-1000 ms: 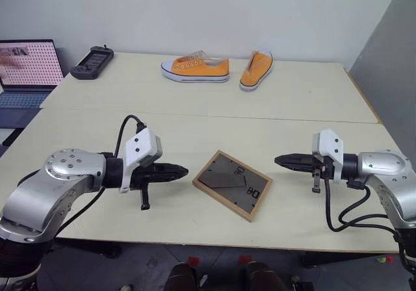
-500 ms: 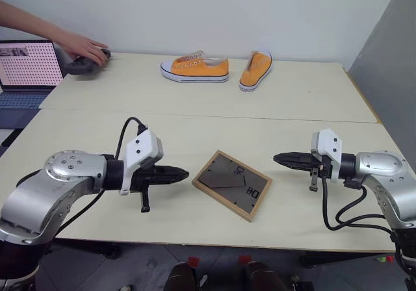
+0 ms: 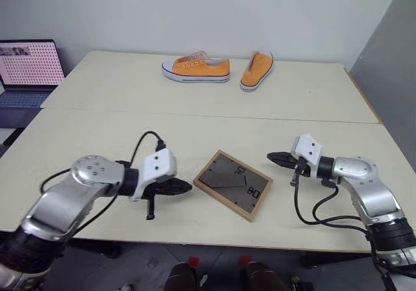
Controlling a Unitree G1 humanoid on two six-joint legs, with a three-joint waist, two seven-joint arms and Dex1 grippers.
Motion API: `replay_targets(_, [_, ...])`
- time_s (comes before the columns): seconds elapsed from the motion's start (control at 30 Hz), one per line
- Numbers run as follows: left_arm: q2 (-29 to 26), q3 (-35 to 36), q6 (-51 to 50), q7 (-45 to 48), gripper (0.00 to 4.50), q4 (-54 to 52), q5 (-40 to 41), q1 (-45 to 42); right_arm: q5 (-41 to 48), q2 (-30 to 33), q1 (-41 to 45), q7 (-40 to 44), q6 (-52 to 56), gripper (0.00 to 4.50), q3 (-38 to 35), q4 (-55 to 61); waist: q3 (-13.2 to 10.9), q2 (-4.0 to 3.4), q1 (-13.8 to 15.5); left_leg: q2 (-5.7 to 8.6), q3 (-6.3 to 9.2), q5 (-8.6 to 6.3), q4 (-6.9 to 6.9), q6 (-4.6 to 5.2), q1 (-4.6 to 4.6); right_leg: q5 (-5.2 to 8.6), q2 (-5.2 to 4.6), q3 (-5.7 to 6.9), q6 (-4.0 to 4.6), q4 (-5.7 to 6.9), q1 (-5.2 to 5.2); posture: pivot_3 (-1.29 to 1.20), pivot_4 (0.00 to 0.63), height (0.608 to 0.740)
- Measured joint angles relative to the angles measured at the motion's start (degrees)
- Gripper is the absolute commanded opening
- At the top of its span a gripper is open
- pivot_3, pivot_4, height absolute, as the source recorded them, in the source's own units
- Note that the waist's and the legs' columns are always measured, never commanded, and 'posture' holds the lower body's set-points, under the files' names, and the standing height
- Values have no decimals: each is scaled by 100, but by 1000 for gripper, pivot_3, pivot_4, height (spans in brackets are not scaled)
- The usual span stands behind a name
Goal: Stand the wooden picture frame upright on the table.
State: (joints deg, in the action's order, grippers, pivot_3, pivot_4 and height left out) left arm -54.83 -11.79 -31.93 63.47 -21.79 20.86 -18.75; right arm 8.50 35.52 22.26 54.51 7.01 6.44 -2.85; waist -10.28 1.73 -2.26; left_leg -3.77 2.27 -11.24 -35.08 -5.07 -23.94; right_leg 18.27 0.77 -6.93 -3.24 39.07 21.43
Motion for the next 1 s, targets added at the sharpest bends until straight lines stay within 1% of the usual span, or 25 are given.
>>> replay_targets(0.07, [85, -157, 39, 81, 69, 100, -128, -63, -108, -6, 95, -24, -143, 76, 34, -270, 0, 0, 2, -1, 0, 0, 0, 0, 1, 0, 0, 0, 0, 2, 0, 0, 150, 740])
replay_targets(0.3, [109, -300, 270, 284, 69, 315, -418, -140, -328, -170, 225, -221, -441, 76, 46, -839, 0, 0, -6, -1, 0, 0, -1, 1, 3, 0, 1, 0, 0, 4, -1, 0, 150, 740])
replay_targets(0.57, [116, -459, 491, 471, 69, 749, -796, -197, -513, -300, 237, -325, -669, 76, 160, -1122, 0, -1, -9, -1, 0, 1, -1, 1, 3, 0, 2, 0, 1, 7, 0, 0, 150, 740])
replay_targets(0.63, [194, -533, 545, 480, 69, 896, -902, -248, -530, -312, 194, -340, -722, 76, 167, -1136, 0, -1, -6, -1, 1, 1, -1, 1, 3, 0, 1, 0, 1, 7, -2, 0, 150, 740])
replay_targets(0.83, [587, -776, 642, 467, 69, 1301, -1185, -494, -567, -285, -187, -333, -759, 76, 231, -873, 0, -1, 27, -1, 2, 1, -3, 1, 2, -1, 3, 2, 1, 10, -1, 0, 150, 740])
replay_targets(1.0, [1008, -918, 756, 468, 69, 1700, -1383, -827, -499, -294, -711, -368, -424, 76, 240, -33, 0, -2, 39, 0, 3, 1, -9, 1, 3, -1, 3, 2, 0, 16, -4, 0, 150, 740])
